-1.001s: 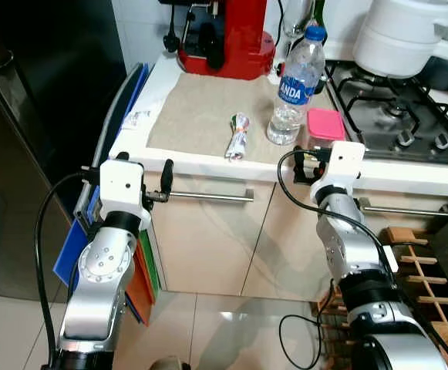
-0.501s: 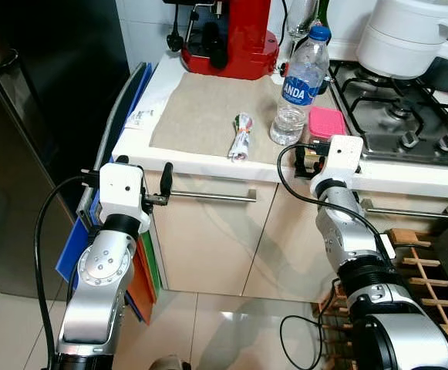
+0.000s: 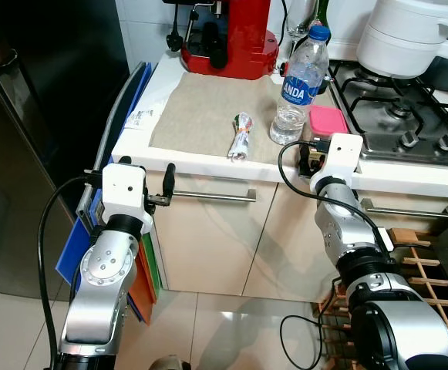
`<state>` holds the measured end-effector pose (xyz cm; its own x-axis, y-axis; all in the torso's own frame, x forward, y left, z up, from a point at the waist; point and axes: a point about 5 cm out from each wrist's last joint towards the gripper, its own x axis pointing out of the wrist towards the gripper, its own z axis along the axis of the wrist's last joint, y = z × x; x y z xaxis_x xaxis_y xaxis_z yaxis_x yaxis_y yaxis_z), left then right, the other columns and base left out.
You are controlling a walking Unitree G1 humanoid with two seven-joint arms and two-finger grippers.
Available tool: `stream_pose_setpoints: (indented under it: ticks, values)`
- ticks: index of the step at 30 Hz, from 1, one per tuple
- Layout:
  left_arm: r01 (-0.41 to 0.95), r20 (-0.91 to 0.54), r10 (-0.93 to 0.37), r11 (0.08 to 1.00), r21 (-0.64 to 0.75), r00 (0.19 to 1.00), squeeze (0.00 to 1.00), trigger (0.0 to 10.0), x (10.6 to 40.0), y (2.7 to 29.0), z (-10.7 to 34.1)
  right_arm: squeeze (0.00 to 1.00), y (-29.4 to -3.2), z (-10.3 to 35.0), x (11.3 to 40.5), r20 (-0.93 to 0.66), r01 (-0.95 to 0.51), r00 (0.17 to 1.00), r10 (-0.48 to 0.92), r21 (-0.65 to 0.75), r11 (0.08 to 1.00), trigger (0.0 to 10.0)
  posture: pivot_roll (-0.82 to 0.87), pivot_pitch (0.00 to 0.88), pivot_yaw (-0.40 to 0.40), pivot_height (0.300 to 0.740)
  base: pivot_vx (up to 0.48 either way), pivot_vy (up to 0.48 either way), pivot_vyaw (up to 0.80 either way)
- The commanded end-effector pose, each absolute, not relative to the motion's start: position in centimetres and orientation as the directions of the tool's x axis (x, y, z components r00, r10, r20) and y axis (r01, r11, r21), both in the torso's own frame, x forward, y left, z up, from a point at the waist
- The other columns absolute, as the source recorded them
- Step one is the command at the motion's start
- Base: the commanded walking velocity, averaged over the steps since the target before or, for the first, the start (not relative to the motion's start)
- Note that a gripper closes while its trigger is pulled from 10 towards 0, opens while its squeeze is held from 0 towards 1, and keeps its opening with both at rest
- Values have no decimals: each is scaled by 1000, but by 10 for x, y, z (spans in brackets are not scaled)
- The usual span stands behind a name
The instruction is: Restocking fridge
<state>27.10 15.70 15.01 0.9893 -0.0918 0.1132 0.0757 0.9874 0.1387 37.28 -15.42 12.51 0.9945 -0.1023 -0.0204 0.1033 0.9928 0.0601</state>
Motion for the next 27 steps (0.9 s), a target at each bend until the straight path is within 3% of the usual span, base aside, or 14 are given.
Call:
stream_pose_setpoints:
  ticks: [1,11,27]
  values:
    - [83,113,-100,986,146,988,0,10000,273,156,153,0,-153,129,375,-8,105,995,-104,76,992,0,99,0,-25,740,0,0,0]
    - [91,106,-107,985,146,989,0,10000,276,153,152,0,-147,127,372,9,74,997,-75,76,994,0,81,3,-22,740,0,0,0]
    - [126,84,-140,980,152,987,0,10000,284,144,147,0,-167,130,367,65,134,989,-134,4,991,0,52,0,-12,740,0,0,0]
